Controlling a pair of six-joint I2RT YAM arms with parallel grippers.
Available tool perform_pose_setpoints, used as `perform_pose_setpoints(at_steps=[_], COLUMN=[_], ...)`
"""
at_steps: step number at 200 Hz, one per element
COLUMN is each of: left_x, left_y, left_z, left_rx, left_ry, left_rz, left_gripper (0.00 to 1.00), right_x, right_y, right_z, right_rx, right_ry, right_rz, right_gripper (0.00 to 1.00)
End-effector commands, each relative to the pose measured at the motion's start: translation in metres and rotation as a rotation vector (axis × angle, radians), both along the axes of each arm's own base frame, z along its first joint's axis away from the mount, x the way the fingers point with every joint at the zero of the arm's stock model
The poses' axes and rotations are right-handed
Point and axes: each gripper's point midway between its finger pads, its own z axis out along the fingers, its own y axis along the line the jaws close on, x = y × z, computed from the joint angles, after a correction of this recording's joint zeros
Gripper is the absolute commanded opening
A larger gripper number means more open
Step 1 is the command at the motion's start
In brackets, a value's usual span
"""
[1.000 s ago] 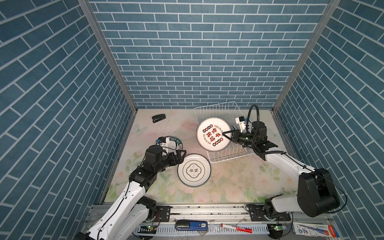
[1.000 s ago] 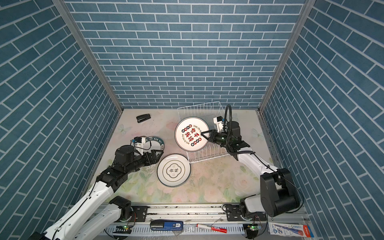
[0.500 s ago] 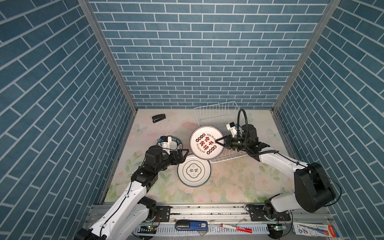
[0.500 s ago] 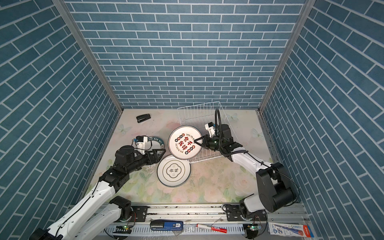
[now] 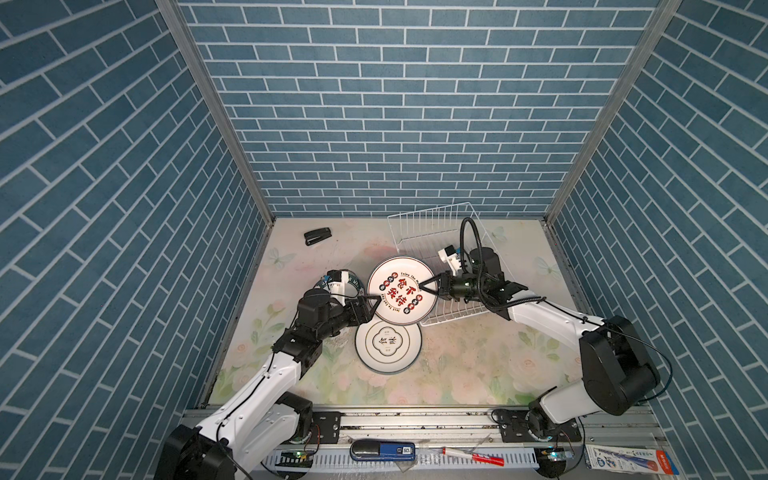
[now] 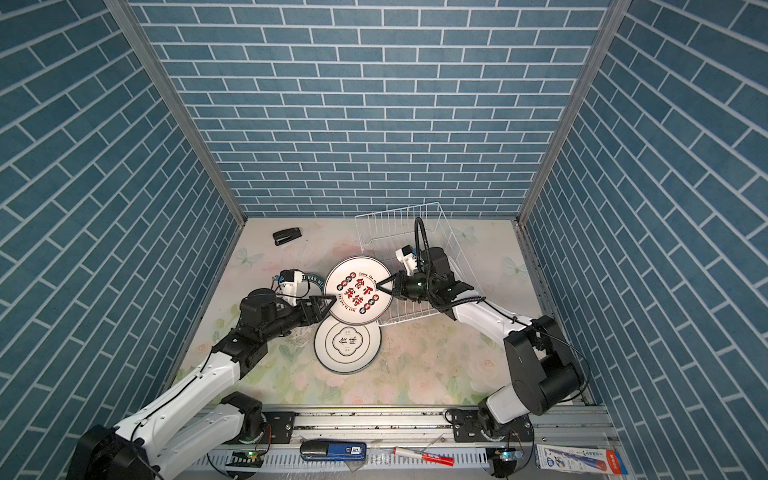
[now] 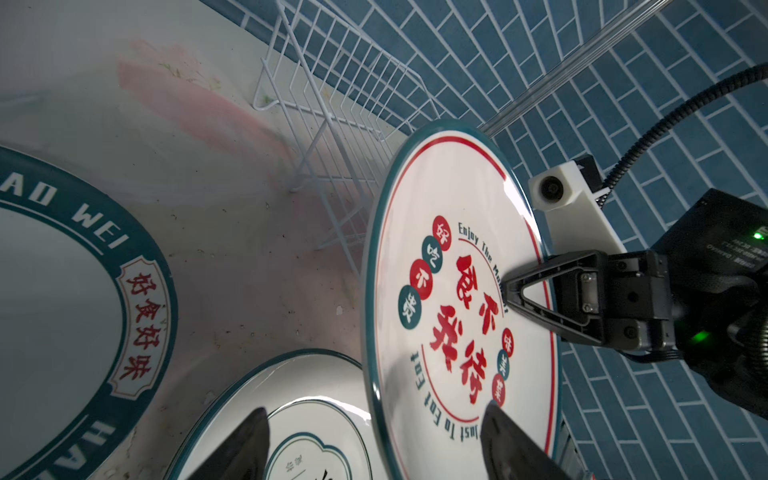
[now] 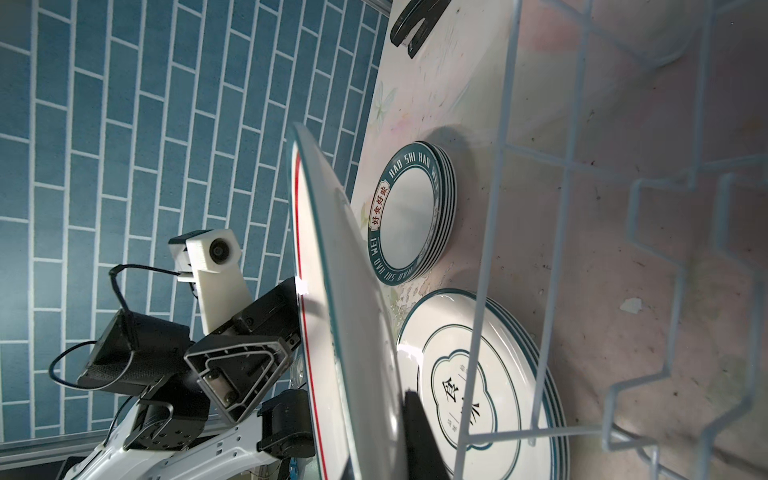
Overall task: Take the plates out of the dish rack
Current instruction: 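Grasp the plate rim with the left gripper while the right gripper holds it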
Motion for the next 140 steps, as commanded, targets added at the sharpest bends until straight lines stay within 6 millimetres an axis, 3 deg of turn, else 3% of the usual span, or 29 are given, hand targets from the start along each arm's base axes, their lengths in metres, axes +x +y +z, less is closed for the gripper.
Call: perform_pose_setpoints(at_steps=[1, 27, 80, 129, 140], left_x=[0.003, 0.003, -0.002, -0.003, -0.004], left_y=[-0.006, -0.012, -0.02, -0.032, -0.032], left_z=[0.011, 0.015, 0.006, 0.013, 0.014], left_rx=[-0.037, -0.05, -0.078, -0.108, -0.107], left_ry=[-0.037, -0.031, 0.011, 0.021, 0.023], left_rz=[-0.026, -0.058, -0.109, -0.181, -0.187], left_gripper=[0.68, 0.52, 0.33, 0.13, 0.08], right_x=[-0.002, -0.004, -0.006, -0.006, -0.006], right_y=[0.015, 0.019, 0.026, 0.029, 0.028], right_z=[0.024, 0.022, 0.011, 0.003, 0.002], right_rx=[0.059, 0.052, 0.028, 0.017, 0.007], right_ry=[-0.031, -0.028, -0.018, -0.024, -0.031], right_rz=[0.049, 0.068, 0.104, 0.132, 0.134], right_gripper=[0.0, 0.0, 0.0, 0.0, 0.05])
